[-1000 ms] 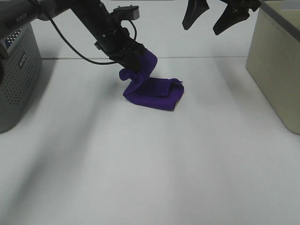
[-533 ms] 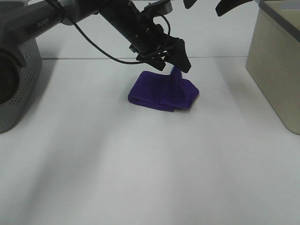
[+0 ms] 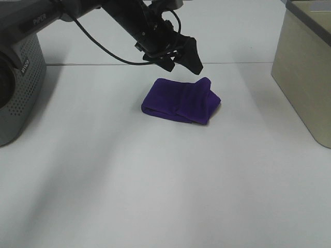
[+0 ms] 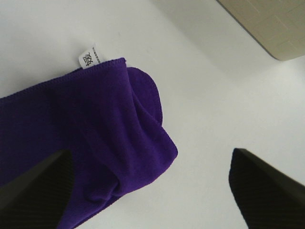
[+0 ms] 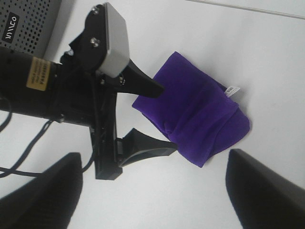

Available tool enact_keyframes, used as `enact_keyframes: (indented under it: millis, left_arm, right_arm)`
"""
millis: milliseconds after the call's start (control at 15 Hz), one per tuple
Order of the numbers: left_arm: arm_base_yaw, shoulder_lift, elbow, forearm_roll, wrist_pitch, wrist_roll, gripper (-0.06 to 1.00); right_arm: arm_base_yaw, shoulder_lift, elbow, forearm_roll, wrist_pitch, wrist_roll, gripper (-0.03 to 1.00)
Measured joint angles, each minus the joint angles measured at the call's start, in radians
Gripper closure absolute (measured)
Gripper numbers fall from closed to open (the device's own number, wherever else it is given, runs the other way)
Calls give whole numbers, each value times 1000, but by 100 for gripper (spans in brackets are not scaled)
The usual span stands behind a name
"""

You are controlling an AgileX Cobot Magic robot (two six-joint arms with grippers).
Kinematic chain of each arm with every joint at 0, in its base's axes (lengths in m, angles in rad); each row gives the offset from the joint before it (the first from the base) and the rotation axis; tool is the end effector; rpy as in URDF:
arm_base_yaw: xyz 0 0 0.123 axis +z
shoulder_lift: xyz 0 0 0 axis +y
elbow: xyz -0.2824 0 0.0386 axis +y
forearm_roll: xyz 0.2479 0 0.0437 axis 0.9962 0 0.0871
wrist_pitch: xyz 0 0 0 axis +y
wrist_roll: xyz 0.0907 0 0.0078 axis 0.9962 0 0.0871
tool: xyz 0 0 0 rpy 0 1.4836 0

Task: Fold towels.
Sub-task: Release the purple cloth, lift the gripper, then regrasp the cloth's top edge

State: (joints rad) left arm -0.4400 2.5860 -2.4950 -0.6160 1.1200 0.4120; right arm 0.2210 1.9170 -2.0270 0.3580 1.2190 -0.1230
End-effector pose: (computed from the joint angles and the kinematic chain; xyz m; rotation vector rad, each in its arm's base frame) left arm 0.4778 -0.2773 0.1931 0.8961 2.4351 -0.8307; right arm 0.4033 0.1213 0.3738 -0.4029 2.5371 0.5162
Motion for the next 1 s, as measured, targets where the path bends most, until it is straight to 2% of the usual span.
enact_keyframes:
  millis: [133,333,533,800,1000]
  left_arm:
    - [-15,53,0,-43,-42,4,13]
    - [-30,122,0,-173,-132,40,13]
    - [-45,170,0,-224,-206,44,13]
    - [-74,232,0,-336,-227,94,13]
    - [-74,227,-12,-374,-202,158,13]
  right_arm:
    - [0,0,0,2,0,0,16]
    - [0,0,0,2,0,0,16]
    - [0,0,0,2,0,0,16]
    - [0,0,0,5,0,0,17]
    - [0,-10,0,5,0,0,17]
